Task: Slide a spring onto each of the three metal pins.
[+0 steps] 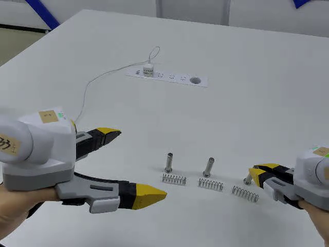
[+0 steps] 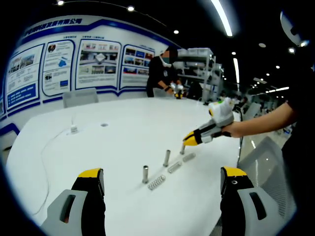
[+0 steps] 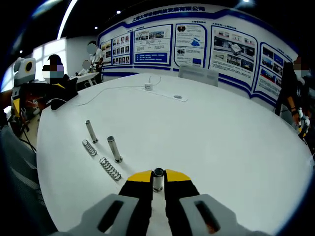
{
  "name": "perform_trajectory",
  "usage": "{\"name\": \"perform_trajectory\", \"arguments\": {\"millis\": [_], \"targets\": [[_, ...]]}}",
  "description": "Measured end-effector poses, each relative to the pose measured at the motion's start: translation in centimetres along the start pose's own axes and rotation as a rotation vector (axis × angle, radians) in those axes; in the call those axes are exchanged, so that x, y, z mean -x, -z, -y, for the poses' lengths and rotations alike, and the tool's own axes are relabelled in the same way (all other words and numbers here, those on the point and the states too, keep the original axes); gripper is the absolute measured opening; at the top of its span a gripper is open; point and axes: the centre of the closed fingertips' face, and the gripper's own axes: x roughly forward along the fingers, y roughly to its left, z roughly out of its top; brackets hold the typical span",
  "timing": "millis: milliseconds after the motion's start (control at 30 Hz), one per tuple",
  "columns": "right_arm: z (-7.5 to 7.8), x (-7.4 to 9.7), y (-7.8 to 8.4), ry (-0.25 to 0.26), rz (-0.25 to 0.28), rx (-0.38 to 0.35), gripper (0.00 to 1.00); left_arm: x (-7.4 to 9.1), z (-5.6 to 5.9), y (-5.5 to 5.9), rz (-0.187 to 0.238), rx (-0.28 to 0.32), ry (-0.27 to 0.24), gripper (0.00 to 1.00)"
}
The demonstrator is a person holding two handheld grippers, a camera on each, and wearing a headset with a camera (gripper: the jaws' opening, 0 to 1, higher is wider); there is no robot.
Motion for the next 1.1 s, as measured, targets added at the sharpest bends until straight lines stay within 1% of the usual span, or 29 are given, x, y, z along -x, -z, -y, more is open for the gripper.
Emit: {"name": "perform_trajectory", "arguments": {"millis": [333,467,533,767,967,1100], "targets": [[0.0,0.1,-0.5,-0.002,0.006,-0.003,0.13,0.2,0.0,0.0,-0.001,-0.001,-0.003,1.0],[0.0,0.4,-0.8,-0.003,0.016,-0.014,0.14,0.2,0.1,-0.1,0.002,-0.005,-0.001,1.0],[0.0,0.6,-0.9,-0.002,0.02,-0.008,0.16,0.2,0.2,-0.1,0.003,-0.005,0.0,1.0],[0.4,1.1,-0.7,0.003,0.025,-0.014,0.16,0.1,0.5,0.0,-0.003,-0.009,0.004,1.0],[0.8,1.5,-0.3,0.002,0.018,-0.017,0.18,0.1,0.6,0.0,-0.002,-0.011,0.005,1.0],[0.8,1.6,0.1,-0.004,0.012,-0.015,0.18,0.0,0.7,-0.3,0.005,-0.01,0.008,1.0]]}}
